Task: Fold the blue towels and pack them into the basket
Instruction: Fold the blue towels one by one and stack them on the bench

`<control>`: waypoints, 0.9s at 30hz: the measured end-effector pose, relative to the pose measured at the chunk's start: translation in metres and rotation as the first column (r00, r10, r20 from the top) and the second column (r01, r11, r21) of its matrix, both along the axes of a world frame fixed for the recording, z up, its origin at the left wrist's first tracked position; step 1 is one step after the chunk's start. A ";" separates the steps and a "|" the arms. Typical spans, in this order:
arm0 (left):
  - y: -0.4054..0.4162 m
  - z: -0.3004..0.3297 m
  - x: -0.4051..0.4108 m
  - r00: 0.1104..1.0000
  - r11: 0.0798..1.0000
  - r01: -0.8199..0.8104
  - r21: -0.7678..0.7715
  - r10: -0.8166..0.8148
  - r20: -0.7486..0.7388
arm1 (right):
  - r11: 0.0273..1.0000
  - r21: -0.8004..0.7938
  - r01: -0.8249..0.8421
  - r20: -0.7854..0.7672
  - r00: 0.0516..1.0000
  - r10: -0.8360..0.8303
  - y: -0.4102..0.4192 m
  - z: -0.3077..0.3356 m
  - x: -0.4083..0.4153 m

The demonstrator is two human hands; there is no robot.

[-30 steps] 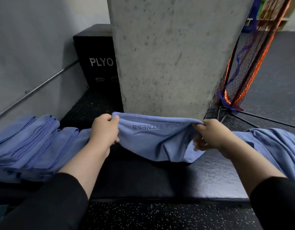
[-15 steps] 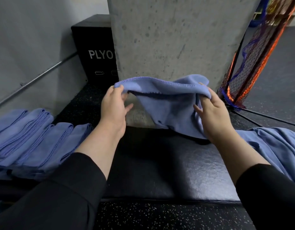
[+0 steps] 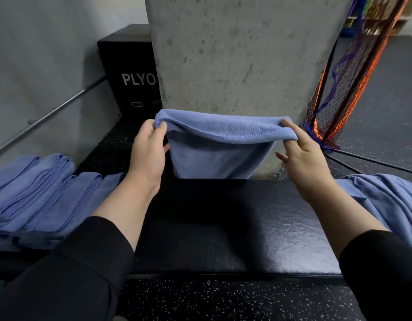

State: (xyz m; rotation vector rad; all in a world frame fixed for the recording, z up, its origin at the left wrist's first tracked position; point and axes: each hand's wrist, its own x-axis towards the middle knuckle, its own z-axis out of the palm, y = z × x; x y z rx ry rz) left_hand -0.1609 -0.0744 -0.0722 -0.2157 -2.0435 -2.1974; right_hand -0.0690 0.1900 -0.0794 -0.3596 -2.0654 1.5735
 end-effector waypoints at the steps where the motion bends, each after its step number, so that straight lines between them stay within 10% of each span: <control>1: -0.001 -0.002 -0.002 1.000 1.000 -0.011 -0.028 0.011 0.008 | 0.999 0.037 0.014 0.017 1.000 -0.014 0.002 0.000 0.000; 10: -0.013 -0.025 -0.007 0.974 0.771 -0.225 -0.596 0.197 -0.114 | 0.916 0.401 0.010 0.206 0.973 -0.101 0.024 -0.014 0.010; 21: -0.053 -0.043 0.031 0.983 0.618 0.139 -0.774 -0.183 0.031 | 0.614 0.615 -0.494 0.550 0.827 0.115 0.031 -0.058 0.077; 27: -0.076 -0.068 0.065 0.896 0.215 0.304 -0.928 -0.396 0.202 | 0.506 0.597 -0.622 0.646 0.747 0.156 0.019 -0.086 0.112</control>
